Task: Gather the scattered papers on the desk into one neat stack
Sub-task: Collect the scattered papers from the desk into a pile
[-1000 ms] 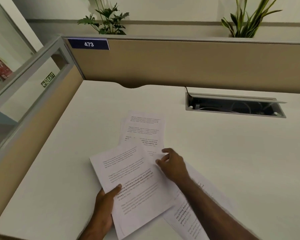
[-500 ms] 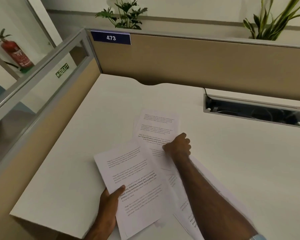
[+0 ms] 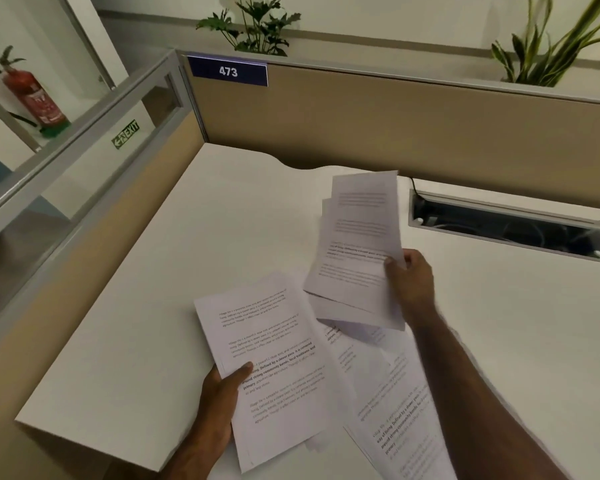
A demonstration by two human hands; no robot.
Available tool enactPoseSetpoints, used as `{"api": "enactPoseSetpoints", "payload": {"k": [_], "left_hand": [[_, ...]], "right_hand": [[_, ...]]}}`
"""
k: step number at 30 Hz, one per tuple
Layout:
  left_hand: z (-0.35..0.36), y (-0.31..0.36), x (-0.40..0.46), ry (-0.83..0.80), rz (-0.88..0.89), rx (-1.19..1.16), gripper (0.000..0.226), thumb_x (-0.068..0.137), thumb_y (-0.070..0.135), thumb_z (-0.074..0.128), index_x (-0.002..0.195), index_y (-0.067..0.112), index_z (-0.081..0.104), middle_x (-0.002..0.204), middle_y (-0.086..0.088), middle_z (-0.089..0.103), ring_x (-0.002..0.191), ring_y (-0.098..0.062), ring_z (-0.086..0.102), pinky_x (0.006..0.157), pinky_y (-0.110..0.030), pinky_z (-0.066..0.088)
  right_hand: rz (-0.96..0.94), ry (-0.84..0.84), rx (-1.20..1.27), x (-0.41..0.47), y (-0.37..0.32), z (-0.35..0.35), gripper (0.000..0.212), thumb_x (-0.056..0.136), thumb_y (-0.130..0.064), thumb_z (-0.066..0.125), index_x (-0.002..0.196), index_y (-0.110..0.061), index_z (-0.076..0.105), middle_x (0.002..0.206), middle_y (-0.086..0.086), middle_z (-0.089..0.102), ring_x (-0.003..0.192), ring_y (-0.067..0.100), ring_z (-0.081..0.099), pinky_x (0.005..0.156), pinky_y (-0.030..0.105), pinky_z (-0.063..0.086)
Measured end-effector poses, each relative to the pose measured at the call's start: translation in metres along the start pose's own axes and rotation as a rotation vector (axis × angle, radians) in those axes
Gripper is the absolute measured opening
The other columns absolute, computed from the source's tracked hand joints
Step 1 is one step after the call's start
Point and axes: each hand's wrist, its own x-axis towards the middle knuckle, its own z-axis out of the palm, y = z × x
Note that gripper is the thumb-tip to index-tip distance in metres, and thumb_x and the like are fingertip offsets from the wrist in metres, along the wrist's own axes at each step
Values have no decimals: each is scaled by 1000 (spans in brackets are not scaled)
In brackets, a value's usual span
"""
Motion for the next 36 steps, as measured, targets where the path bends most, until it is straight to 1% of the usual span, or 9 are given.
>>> {"api": "enactPoseSetpoints", "payload": {"k": [7, 14, 18, 21, 23, 26, 29, 33, 36], "left_hand": [[21, 4, -2, -44, 25, 7, 32, 97, 6, 70, 129, 11, 70, 121, -12, 80, 107, -34, 76, 98, -51, 58], [50, 6, -10, -80, -5, 49, 49, 93, 65, 60, 121, 26, 73, 111, 1, 84, 105, -24, 78, 100, -46, 58], [59, -2, -15, -100, 84, 119, 46, 81, 41, 84, 122, 23, 74, 115, 0, 83, 106, -23, 78, 102, -51, 58], [65, -5, -20, -127, 152, 139, 35, 85, 14, 85, 116, 27, 74, 119, 0, 81, 106, -22, 78, 96, -45, 61], [71, -2, -26, -164, 205, 139, 39, 84, 15, 86, 118, 29, 75, 120, 3, 81, 109, -23, 77, 91, -43, 62], [88, 11, -43, -269, 310, 177, 44, 76, 30, 90, 118, 34, 76, 121, 0, 81, 107, -23, 78, 87, -41, 65], [103, 30, -58, -390, 421, 291, 47, 75, 41, 87, 120, 35, 76, 121, -2, 80, 108, -23, 78, 84, -33, 65], [140, 45, -74, -518, 511, 396, 45, 79, 39, 84, 122, 30, 76, 122, 0, 80, 114, -22, 76, 94, -36, 62], [171, 54, -83, -508, 585, 476, 37, 77, 38, 83, 109, 53, 76, 112, 17, 81, 106, -12, 76, 88, -32, 64]], "right_hand": [[16, -242, 136, -20, 25, -56, 10, 97, -23, 76, 106, -21, 72, 106, -4, 81, 90, 17, 77, 75, 32, 60], [-10, -522, 19, -81, 67, -21, 17, 96, -13, 76, 111, -9, 70, 109, 11, 79, 94, 25, 74, 87, 47, 60], [-55, -597, -179, -106, 75, -6, 22, 98, -29, 71, 116, -18, 66, 111, -1, 73, 99, 19, 72, 78, 29, 55], [-86, -592, -198, -111, 77, -11, 24, 98, -36, 71, 119, -25, 65, 114, -8, 71, 95, 8, 68, 75, 17, 50], [-81, -551, -114, -109, 75, -24, 32, 94, -42, 77, 121, -28, 65, 118, -10, 71, 98, 1, 69, 77, 14, 52], [-67, -480, 68, -102, 75, -55, 61, 87, -50, 84, 138, -26, 62, 136, -11, 68, 122, 9, 66, 101, 30, 55], [-13, -601, 315, -94, 68, -82, 73, 90, -43, 83, 153, -26, 49, 150, -9, 64, 136, 13, 62, 115, 43, 49], [-41, -610, 551, -87, 73, -126, 58, 94, -18, 76, 149, -16, 54, 145, 3, 70, 132, 24, 67, 106, 39, 59], [-107, -446, 646, -90, 70, -152, 40, 98, -9, 70, 136, -19, 66, 135, 5, 75, 125, 27, 71, 96, 30, 61]]}}
